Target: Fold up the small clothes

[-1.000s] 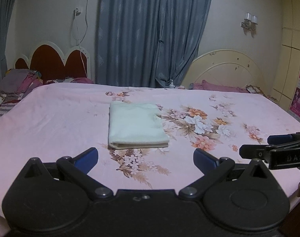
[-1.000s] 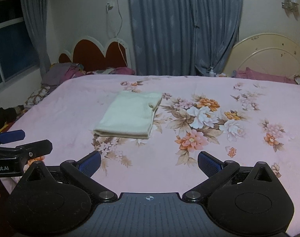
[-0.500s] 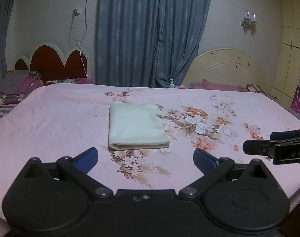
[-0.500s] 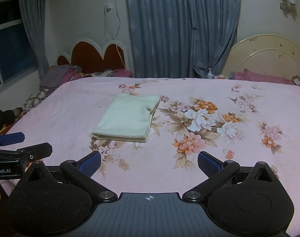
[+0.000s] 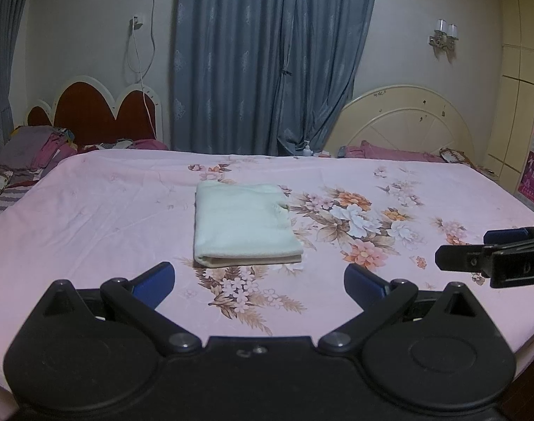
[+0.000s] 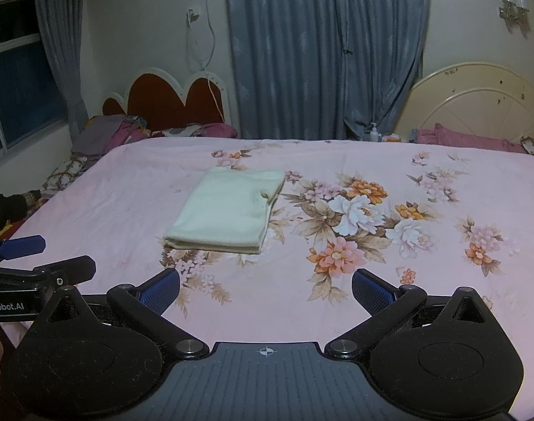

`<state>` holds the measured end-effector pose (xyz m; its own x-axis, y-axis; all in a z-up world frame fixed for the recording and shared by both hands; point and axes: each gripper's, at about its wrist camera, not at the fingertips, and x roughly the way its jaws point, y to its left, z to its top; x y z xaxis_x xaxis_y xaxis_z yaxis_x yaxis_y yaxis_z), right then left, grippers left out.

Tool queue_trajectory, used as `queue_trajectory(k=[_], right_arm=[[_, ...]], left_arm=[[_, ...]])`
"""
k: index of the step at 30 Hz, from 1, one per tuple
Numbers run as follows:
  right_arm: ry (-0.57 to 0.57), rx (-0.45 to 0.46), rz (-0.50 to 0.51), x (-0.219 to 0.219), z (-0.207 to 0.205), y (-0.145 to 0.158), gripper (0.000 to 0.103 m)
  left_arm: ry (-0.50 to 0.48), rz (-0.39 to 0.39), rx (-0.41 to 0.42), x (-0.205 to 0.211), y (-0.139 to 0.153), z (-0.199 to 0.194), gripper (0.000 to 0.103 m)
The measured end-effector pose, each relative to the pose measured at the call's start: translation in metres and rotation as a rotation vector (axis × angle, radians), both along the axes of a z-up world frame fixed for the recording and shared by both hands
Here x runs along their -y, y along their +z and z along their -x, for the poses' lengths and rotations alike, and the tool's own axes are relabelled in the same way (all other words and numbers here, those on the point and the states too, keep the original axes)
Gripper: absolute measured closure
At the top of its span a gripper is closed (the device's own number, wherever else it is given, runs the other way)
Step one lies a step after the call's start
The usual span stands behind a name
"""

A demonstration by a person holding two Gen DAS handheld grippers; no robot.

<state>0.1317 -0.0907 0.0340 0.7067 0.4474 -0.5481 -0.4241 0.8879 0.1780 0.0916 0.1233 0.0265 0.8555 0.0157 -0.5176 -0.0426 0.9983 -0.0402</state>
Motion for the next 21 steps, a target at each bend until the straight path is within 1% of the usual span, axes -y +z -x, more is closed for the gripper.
queue_trajectory(k=[21], right_arm=[[0.01, -0.005, -0.002, 0.004, -0.0001, -0.0006, 0.0]], left_arm=[[-0.002, 0.006, 0.008, -0.0072, 0.0003, -0.0007, 0.001]])
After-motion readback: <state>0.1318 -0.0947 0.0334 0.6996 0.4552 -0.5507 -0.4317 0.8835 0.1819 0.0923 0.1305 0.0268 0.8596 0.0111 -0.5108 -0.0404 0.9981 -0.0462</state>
